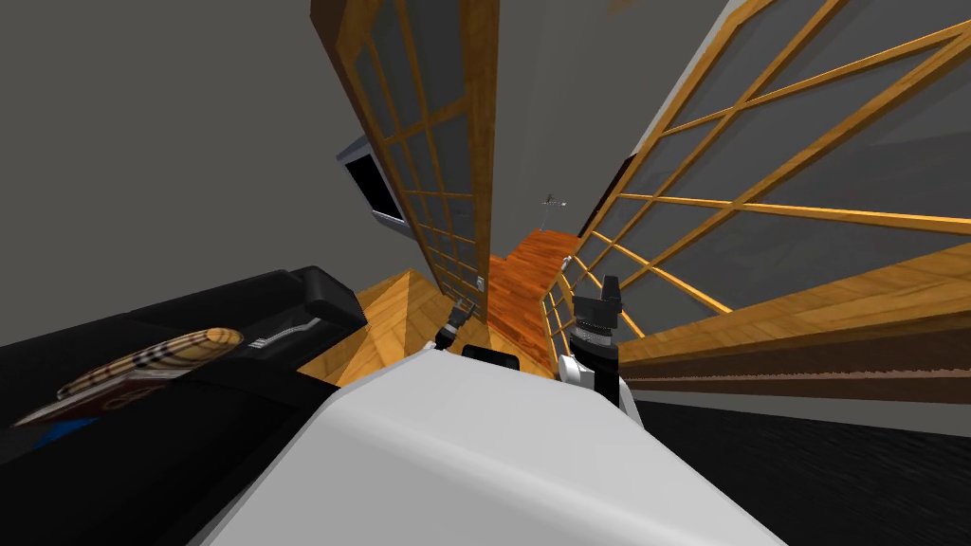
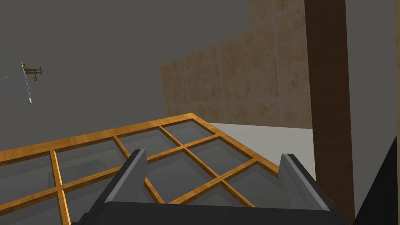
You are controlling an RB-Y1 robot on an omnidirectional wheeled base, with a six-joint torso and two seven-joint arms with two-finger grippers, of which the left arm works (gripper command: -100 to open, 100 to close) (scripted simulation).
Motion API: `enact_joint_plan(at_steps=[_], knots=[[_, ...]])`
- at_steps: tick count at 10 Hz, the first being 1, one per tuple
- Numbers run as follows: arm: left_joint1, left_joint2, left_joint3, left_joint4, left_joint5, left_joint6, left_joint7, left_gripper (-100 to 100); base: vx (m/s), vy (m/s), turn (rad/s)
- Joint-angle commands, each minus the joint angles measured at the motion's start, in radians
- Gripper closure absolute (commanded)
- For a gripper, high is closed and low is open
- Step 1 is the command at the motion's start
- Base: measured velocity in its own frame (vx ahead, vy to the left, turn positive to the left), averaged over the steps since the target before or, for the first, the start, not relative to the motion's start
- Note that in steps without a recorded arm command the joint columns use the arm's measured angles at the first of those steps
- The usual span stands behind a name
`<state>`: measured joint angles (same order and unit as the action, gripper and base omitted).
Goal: Push the door open
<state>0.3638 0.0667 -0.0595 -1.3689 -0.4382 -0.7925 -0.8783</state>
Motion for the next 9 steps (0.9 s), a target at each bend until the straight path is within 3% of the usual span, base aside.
enact_joint_plan(at_steps=[1,9], knots=[[-0.01,-0.002,0.003,0.044,-0.011,-0.016,-0.039,-100,0.077,0.08,-0.045],[-0.033,-0.025,0.005,0.204,-0.07,-0.064,-0.205,-100,0.08,0.084,-0.049]])
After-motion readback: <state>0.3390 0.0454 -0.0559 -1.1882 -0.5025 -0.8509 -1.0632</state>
